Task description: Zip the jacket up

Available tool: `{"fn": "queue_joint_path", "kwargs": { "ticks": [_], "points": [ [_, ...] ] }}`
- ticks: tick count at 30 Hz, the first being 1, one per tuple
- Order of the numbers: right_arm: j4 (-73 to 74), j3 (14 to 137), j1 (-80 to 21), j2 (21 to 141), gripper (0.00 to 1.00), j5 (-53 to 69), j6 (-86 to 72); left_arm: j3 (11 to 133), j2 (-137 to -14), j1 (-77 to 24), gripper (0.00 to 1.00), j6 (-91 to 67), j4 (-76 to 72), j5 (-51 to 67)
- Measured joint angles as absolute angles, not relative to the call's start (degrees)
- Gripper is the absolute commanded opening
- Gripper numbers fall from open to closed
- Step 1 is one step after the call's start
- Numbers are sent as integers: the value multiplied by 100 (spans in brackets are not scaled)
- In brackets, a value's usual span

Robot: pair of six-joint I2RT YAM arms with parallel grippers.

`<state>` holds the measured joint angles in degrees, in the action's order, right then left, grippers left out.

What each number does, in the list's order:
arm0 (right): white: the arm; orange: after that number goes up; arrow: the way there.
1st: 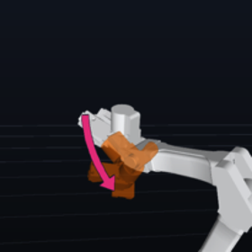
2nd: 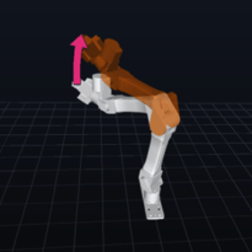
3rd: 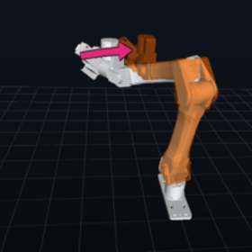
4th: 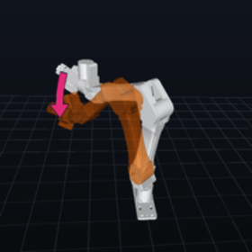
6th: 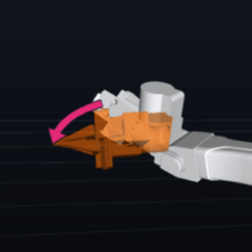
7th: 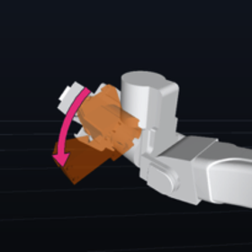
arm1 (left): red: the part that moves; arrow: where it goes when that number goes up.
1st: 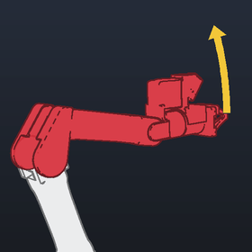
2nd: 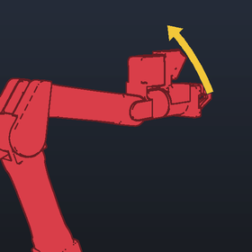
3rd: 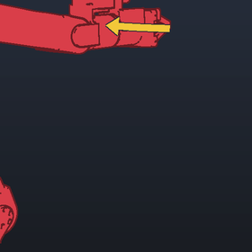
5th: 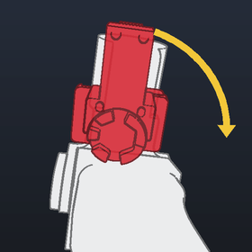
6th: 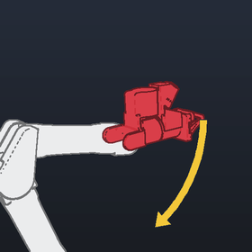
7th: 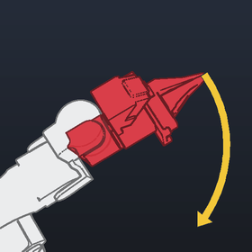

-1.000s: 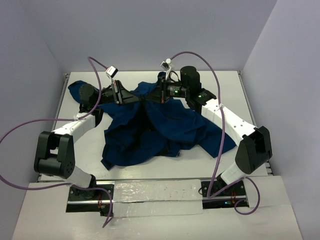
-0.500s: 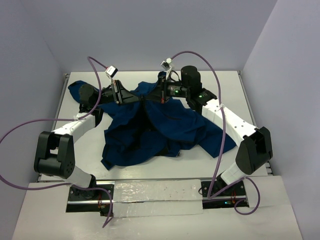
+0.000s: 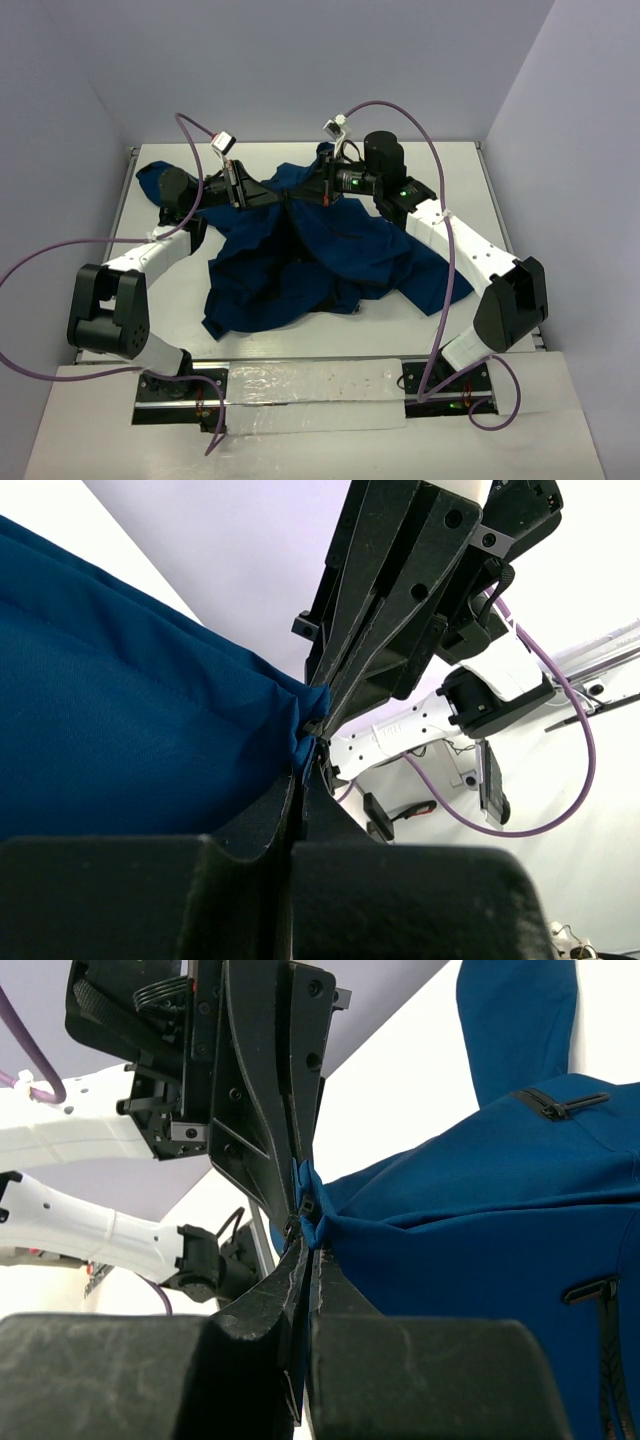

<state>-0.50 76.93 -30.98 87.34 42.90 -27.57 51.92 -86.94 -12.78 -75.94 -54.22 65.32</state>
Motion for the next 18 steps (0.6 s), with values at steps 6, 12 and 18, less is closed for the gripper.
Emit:
{"fn": "queue_joint_path", "kwargs": {
  "ticks": [6, 12, 18],
  "points": [
    [-87, 7684, -3100, 8721, 0, 4200, -2849, 5190, -8680, -1285, 0, -7561, -5402, 6482],
    [-90, 7684, -3098, 8713, 0, 4065, -2914, 5188, -8678, -1317, 0, -7445, -5345, 6404],
    [-128, 7682, -3102, 8713, 0, 3874, -3049, 5185, -8654, -1338, 0, -7317, -5271, 6258]
  ]
}}
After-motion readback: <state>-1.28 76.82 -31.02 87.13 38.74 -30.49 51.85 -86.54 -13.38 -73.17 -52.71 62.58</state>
